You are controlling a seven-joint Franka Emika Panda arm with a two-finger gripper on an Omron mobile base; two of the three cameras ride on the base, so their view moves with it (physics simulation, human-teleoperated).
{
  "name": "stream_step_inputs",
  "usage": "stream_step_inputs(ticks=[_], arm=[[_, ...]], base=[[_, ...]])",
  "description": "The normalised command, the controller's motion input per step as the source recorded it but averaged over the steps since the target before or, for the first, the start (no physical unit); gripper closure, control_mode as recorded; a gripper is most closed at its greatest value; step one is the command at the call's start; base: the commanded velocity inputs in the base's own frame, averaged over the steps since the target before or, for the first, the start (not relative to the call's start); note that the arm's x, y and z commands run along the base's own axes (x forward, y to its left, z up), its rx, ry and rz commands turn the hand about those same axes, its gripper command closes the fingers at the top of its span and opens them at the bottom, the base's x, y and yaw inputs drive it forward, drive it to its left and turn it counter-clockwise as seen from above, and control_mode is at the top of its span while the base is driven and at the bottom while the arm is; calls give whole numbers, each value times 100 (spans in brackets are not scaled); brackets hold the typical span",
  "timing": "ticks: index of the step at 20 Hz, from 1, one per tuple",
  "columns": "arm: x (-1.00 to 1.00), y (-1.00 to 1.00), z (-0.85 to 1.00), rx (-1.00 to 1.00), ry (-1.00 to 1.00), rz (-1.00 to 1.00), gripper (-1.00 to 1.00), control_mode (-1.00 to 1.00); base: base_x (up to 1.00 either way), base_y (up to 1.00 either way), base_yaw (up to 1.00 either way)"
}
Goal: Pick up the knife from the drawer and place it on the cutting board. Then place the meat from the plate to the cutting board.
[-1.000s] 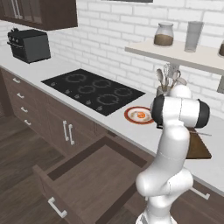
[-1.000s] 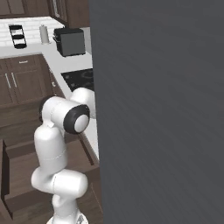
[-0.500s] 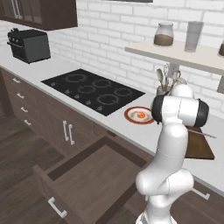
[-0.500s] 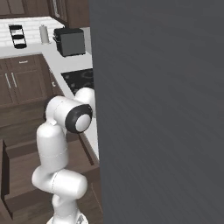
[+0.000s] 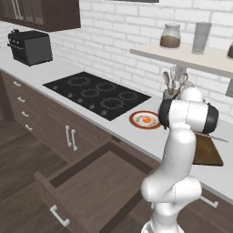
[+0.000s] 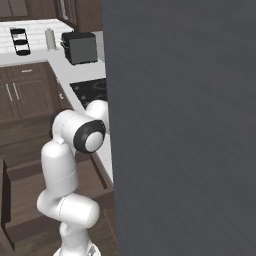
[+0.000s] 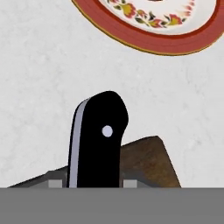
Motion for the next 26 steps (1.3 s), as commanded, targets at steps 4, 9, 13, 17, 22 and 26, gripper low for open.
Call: stream_step_inputs(ticks=[4, 9, 13, 17, 22, 26], arm=[[0, -40, -15, 0, 0, 0, 100, -100], [2, -22, -33, 0, 1, 0, 100, -100], [7, -16, -44, -1, 2, 0, 100, -100], [0, -14, -47, 0, 0, 0, -100, -100], [-15, 11, -33, 0, 0, 0, -100, -100], [0, 38, -2, -1, 0, 0, -100, -100]], base=[[0, 0, 0], [0, 0, 0], [0, 0, 0], [0, 0, 0], [0, 0, 0], [0, 0, 0]])
